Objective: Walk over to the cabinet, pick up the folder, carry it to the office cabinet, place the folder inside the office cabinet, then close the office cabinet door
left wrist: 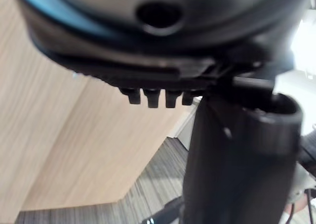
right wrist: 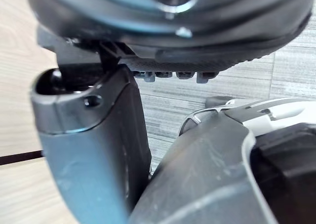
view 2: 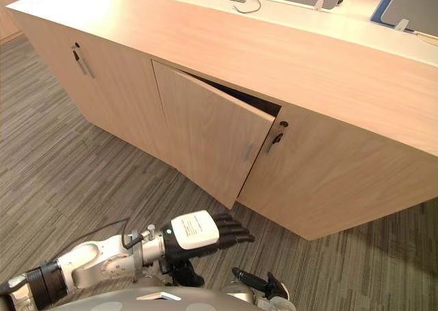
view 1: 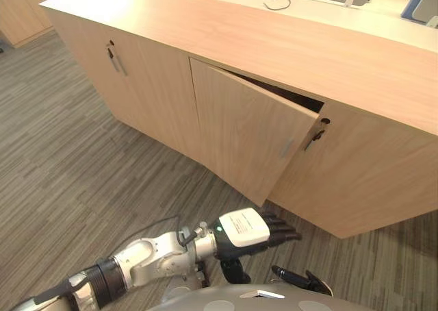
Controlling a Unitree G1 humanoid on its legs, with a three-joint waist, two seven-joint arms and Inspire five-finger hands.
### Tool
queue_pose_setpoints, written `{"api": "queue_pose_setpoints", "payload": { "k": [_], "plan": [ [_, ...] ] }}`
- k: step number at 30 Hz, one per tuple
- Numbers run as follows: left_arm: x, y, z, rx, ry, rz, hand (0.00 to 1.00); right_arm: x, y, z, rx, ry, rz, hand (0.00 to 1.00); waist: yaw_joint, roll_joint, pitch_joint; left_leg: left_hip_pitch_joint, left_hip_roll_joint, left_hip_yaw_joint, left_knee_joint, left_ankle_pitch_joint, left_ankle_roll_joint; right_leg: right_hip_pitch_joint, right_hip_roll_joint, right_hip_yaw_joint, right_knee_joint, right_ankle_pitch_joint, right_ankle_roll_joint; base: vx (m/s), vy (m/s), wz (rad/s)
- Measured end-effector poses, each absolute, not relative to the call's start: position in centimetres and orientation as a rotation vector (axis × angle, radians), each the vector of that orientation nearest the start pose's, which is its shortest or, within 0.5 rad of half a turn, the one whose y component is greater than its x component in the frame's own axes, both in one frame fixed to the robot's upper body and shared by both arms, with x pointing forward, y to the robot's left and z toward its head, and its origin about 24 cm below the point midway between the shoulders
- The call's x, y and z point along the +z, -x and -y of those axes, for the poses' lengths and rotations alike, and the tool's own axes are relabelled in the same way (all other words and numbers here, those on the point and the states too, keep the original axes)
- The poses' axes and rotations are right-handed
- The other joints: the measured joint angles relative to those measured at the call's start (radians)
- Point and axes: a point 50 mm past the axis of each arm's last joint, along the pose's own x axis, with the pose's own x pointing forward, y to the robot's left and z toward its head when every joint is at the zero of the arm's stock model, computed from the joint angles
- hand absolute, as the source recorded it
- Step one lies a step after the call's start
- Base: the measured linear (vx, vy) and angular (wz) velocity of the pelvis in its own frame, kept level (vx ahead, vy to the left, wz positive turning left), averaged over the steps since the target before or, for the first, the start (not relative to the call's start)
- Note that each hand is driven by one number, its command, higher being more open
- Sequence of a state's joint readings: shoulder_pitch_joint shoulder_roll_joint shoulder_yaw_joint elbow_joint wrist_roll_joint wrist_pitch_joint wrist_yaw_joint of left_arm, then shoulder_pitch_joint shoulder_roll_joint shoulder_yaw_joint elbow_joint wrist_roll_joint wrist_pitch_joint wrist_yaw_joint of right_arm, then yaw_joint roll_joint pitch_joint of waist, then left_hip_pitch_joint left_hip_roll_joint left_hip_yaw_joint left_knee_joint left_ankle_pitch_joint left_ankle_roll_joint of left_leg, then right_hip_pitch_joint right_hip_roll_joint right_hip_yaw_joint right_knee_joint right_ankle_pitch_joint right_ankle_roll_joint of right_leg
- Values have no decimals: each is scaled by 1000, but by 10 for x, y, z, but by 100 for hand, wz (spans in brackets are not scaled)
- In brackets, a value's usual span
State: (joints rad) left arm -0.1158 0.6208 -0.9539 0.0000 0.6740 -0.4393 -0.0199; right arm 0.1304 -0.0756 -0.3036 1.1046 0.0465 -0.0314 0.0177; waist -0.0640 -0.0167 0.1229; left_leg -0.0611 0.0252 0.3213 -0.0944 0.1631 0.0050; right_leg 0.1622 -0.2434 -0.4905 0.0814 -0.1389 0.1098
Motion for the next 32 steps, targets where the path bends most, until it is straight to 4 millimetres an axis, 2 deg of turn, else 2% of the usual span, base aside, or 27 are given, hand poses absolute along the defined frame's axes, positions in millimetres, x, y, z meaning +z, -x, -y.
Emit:
{"api": "queue_pose_setpoints", "payload": {
  "k": [5,10,12,14,15,17,20,21,22,23,24,25,26,28,30,32],
  "plan": [
    [-18,-152,-68,-1254,-1033,335,100,-169,-58,212,-357,-137,-1190,100,4,-18,-3,14,-14,-21,0,-8,-2,38,1,-26,-14,-4,-7,89,-29,12],
    [-22,-150,-65,-1189,-890,235,100,-169,-62,209,-323,-117,-1193,100,-5,-31,-7,19,-13,-17,0,-26,-9,40,-2,-23,-12,-15,-27,76,-29,-2],
    [-35,-151,-69,-1089,-766,87,100,-169,-65,206,-302,-104,-1197,100,-14,-42,-14,26,-12,-5,0,-38,-17,37,-3,-5,-10,-17,-32,80,-16,-20],
    [-62,-159,-78,-940,-636,-148,100,-170,-64,204,-295,-102,-1209,100,-12,-52,-19,45,-1,17,0,-53,-30,33,-1,24,5,-17,-39,85,-23,-33],
    [-79,-164,-88,-840,-575,-297,100,-170,-64,203,-288,-101,-1213,100,-13,-60,-24,54,7,28,0,-59,-38,31,3,35,12,-17,-40,77,-46,-36],
    [-117,-160,-126,-580,-466,-623,100,-170,-64,199,-255,-79,-1226,100,-19,-71,-39,75,29,61,0,-72,-56,22,22,68,27,-13,-47,80,-55,-49],
    [-136,-142,-167,-387,-456,-819,100,-170,-65,198,-229,-65,-1228,100,-20,-70,-53,79,90,111,46,-105,-67,0,56,114,42,6,-63,94,-94,-65],
    [-142,-133,-186,-274,-433,-892,100,-170,-66,200,-228,-66,-1226,100,-10,-66,-43,55,153,144,176,-162,-79,-4,84,149,41,35,-67,119,-132,-99],
    [-144,-125,-202,-138,-367,-941,100,-170,-65,204,-231,-59,-1225,100,6,-49,-34,25,231,171,336,-233,-76,3,120,186,37,54,-71,94,-109,-113],
    [-144,-122,-209,-86,-350,-948,100,-169,-65,205,-234,-56,-1225,100,11,-41,-28,7,266,177,417,-259,-60,8,132,206,33,54,-71,156,-131,-194],
    [-144,-109,-228,107,-286,-971,100,-168,-65,213,-257,-37,-1225,100,25,-28,-21,-130,314,-80,716,-331,-93,41,157,320,-20,52,-71,113,-36,-169],
    [-146,-113,-213,88,-248,-960,100,-166,-64,226,-298,-20,-1223,100,31,29,-16,-131,258,-159,634,-329,-103,28,162,335,-12,51,-68,134,20,-151],
    [-147,-114,-203,74,-223,-949,100,-164,-62,236,-341,-15,-1221,100,26,45,-7,-103,235,-170,586,-330,-101,28,156,333,-10,37,-42,56,97,-30],
    [-148,-115,-198,71,-204,-936,100,-165,-59,236,-369,-38,-1223,100,25,43,-8,-74,192,-192,513,-325,-108,9,130,341,-10,30,-31,20,74,-4],
    [-151,-108,-199,116,-93,-965,100,-165,-60,235,-374,-49,-1219,100,29,39,-12,-18,156,-239,384,-302,-137,-6,114,363,-8,31,-30,-39,46,-13],
    [-154,-100,-203,183,10,-991,100,-166,-63,227,-372,-75,-1212,100,37,27,-15,26,142,-210,285,-248,-134,-27,100,379,3,33,-26,-72,9,-22]
  ]
}}
